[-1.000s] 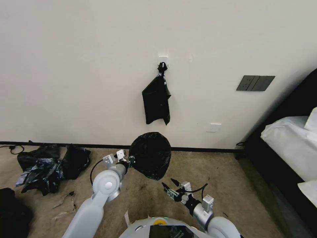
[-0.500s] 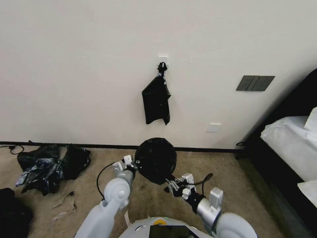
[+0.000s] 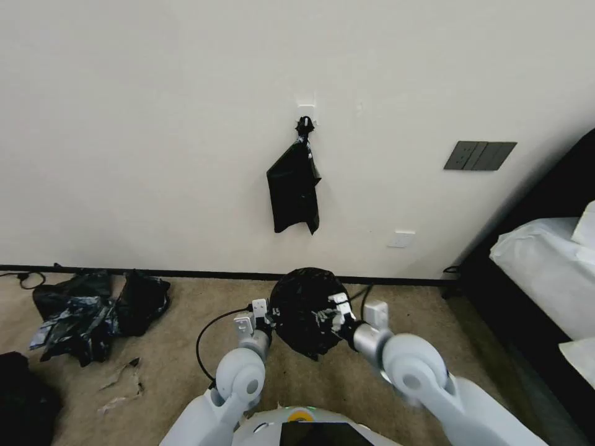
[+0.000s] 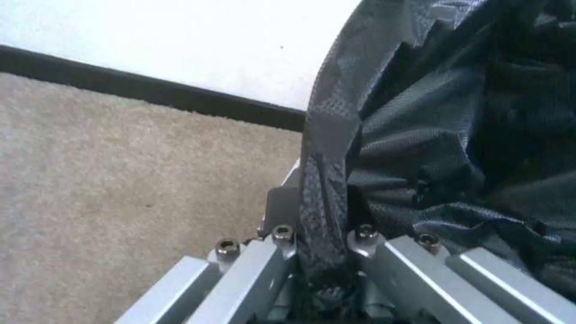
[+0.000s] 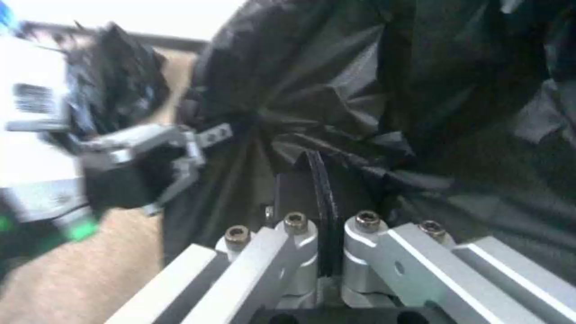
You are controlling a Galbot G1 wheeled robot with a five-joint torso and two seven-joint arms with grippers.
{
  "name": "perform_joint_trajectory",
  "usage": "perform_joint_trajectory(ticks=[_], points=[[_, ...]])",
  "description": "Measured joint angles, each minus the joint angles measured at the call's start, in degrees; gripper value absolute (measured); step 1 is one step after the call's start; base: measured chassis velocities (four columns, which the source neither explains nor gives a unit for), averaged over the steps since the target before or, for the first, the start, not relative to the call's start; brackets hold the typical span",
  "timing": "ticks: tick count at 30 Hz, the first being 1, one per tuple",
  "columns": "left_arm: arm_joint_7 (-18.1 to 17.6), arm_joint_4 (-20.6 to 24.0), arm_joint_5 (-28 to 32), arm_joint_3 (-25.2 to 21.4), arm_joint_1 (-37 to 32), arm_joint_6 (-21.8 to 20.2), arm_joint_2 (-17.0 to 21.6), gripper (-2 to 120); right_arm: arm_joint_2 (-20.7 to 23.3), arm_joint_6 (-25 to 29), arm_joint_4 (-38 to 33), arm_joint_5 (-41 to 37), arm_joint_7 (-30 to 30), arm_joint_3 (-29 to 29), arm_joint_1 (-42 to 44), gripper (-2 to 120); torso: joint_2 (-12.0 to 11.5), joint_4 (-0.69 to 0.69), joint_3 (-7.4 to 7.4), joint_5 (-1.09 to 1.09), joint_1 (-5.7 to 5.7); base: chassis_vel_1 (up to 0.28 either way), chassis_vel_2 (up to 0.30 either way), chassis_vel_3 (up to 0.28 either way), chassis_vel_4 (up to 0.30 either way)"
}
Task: Place a trash bag onto the trash bin.
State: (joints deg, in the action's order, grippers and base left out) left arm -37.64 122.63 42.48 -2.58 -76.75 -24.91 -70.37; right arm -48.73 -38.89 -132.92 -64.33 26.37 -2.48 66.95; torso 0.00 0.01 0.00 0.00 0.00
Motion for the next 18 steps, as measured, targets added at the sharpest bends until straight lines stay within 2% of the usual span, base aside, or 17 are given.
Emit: perform_joint_trajectory(ticks=[2,9,18], points=[[-0.1,-0.4,-0.6,0.1,0.1,0.0,-0.2,1,-0.9,-1.6,2.0,-0.6,1.8,2.2,-3.0,0,0.0,0.00,0.00,0.00,0.00,0.000,0.000,0.000,0.000],[-0.4,-1.4,-2.2,0.6,0.7,-0.2,-0.5,1,-4.2,-2.2,9.0,-0.7,6.2,9.5,-9.3,0,0.0,-0.01,0.00,0.00,0.00,0.000,0.000,0.000,0.000],[-0.4,-1.6,-2.7,1.2,1.2,-0.2,-0.5,1,-6.5,-2.0,16.2,0.4,10.7,14.3,-13.9,0,0.0,-0.01,0.00,0.00,0.00,0.000,0.000,0.000,0.000]])
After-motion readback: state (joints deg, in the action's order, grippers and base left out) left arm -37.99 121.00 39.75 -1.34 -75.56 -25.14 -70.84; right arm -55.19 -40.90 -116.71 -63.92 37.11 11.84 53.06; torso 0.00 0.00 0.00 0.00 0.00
